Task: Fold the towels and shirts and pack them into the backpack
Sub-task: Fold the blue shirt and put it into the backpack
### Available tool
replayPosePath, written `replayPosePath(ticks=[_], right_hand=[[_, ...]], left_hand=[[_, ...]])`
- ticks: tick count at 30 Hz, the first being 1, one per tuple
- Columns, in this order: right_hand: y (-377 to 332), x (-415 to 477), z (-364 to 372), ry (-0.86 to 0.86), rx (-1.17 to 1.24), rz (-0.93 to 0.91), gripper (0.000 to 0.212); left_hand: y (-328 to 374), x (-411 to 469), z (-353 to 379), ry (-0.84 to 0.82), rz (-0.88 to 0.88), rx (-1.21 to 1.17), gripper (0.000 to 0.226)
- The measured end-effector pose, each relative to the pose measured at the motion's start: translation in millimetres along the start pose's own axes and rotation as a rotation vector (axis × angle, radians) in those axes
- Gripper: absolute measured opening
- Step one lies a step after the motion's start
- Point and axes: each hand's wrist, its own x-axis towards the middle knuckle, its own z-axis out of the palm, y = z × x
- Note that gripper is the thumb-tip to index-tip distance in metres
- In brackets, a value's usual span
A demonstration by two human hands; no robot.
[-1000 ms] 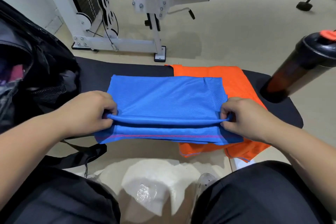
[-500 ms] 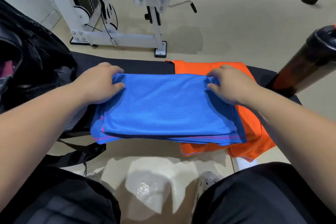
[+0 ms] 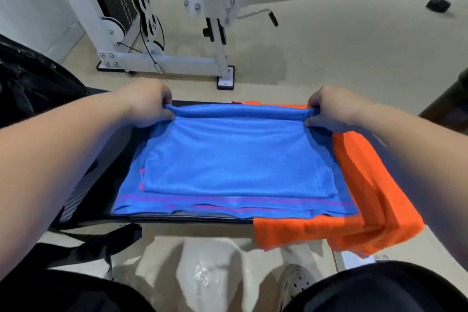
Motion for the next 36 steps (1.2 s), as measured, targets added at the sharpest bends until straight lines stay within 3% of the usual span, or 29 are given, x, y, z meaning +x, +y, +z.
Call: replayPosePath(ticks=[3, 5, 13, 18, 23, 26, 30, 34, 36], right_hand=[[2, 10, -12, 0.157, 0.068, 0.022, 0.013], [2, 13, -15, 0.248, 0.098, 0.021, 0.015], [4, -46, -13, 0.362, 0.035, -0.123, 0.016], [1, -107, 18, 0.378, -0.117, -0.202, 0.009], [-5, -115, 59, 0.255, -0.234, -0.162, 0.006], [-9, -122, 61, 0.229, -0.245, -0.135, 0.011], [-22, -139, 38, 0.127, -0.252, -0.094, 0.036], [-64, -139, 17, 0.352, -0.132, -0.149, 0.043], [-97, -128, 18, 0.361, -0.026, -0.210, 0.053]], left_hand=[[4, 8, -15, 0.173, 0.016, 0.027, 0.021], [5, 11, -20, 0.254, 0.023, 0.038, 0.020], [-3, -41, -12, 0.401, 0.140, 0.021, 0.014], [-3, -100, 20, 0.282, 0.236, 0.260, 0.013], [1, -109, 46, 0.142, 0.188, 0.343, 0.006], [-4, -112, 50, 0.133, 0.188, 0.295, 0.012], [-12, -121, 51, 0.126, 0.142, 0.203, 0.047], [0, -111, 49, 0.354, 0.170, 0.113, 0.046], [16, -104, 52, 0.365, 0.209, 0.111, 0.048]])
